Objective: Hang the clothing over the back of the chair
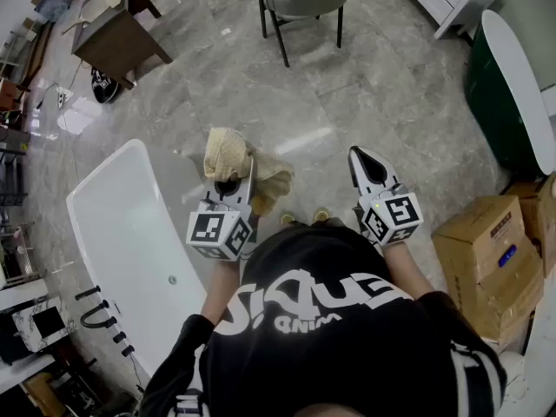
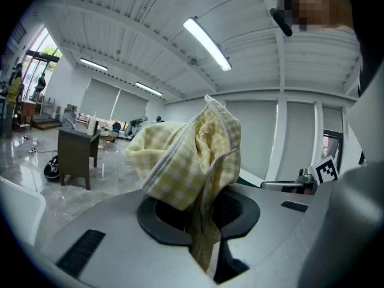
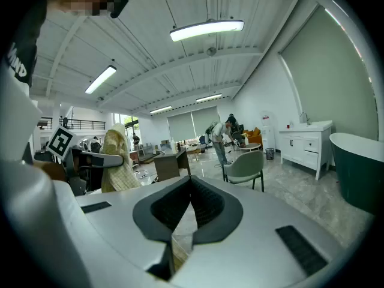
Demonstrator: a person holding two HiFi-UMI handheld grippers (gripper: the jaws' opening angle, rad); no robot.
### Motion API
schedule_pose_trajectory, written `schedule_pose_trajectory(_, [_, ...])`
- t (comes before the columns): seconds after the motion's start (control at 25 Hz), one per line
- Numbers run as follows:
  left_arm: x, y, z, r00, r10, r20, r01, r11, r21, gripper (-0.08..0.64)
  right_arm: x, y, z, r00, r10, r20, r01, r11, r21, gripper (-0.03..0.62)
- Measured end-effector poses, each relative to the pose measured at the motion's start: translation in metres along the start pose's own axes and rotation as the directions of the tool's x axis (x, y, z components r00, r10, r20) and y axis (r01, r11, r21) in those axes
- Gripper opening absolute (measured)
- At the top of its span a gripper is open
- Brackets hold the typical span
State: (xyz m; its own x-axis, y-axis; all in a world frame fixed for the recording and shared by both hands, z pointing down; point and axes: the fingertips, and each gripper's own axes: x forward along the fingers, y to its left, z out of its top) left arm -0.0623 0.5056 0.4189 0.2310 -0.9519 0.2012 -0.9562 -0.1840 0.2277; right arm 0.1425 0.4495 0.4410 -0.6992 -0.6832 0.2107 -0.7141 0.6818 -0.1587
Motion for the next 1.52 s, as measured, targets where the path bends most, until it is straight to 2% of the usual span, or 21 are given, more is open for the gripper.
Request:
schedule_pose_trajectory(0.32, [0.005, 0.008, 0.009, 0.999, -0.044, 0.010, 0.044, 0.999, 0.011, 0.080, 0.011, 0.015, 0.009, 0.999, 0.024, 0.038, -0.024, 1.000, 0.000, 0.014])
schedule_pose_trajectory(0.64, [0.020, 0.016, 0.009, 0.995, -0.099, 0.015, 0.099, 0.995, 0.026, 0.080, 0.007, 0.002, 0.003, 0.997, -0.065, 0.045, 0.065, 0.998, 0.006, 0.014])
schedule_pose_trajectory(0.84, [0.035, 0.022, 0.007, 0.994, -0.109, 0.004, 0.108, 0.993, 0.042, 0.080, 0.015, -0.017, -0.002, 0.993, -0.112, 0.031, 0.112, 0.994, 0.012, 0.014])
schedule_pose_trajectory(1.2, [0.082, 0.056, 0.021, 0.995, -0.103, 0.005, 0.103, 0.992, 0.067, 0.080, 0.075, -0.042, 0.004, 0.994, -0.104, 0.025, 0.103, 0.994, 0.021, 0.014])
schedule_pose_trajectory(1.52, [0.150, 0.088, 0.054, 0.995, -0.102, -0.002, 0.102, 0.993, 0.060, 0.080, 0.154, -0.080, 0.035, 0.997, -0.075, 0.015, 0.075, 0.997, 0.022, 0.014])
